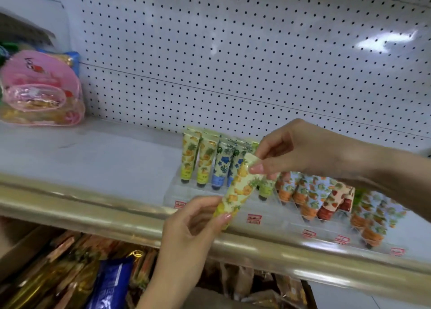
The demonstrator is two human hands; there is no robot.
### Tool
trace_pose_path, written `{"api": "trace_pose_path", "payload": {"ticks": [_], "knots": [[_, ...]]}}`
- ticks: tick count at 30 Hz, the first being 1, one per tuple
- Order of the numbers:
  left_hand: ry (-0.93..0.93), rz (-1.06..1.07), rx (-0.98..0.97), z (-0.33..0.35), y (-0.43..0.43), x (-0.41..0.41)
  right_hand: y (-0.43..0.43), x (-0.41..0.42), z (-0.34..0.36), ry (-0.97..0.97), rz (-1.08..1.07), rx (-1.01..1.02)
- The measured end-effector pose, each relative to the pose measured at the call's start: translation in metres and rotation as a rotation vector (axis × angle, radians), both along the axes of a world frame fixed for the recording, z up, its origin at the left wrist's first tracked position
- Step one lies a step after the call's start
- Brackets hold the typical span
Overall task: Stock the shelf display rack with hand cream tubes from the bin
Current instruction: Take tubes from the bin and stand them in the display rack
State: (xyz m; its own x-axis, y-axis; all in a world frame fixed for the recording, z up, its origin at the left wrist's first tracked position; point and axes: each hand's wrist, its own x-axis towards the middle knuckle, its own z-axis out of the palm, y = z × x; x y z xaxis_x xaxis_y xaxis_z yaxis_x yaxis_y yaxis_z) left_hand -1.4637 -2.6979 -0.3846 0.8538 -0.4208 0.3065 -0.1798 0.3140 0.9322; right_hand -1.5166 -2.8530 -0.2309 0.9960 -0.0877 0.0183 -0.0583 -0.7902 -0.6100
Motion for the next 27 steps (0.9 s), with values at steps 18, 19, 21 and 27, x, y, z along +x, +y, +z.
{"api": "trace_pose_path", "payload": {"ticks": [18,19,21,27], "knots": [[-0.715,0.324,0.824,-0.047,0.060,0.055,0.032,0.077,-0.022,-0.166,-0.113,-0.358],[-0.731,0.314,0.831,-0.049,0.061,0.057,0.031,0.079,-0.023,-0.167,-0.127,-0.365],[-0.756,0.303,0.846,-0.051,0.062,0.058,0.030,0.080,-0.026,-0.161,-0.149,-0.362],[-0.777,0.316,0.837,-0.054,0.061,0.061,0.031,0.085,-0.026,-0.208,-0.164,-0.268]]}}
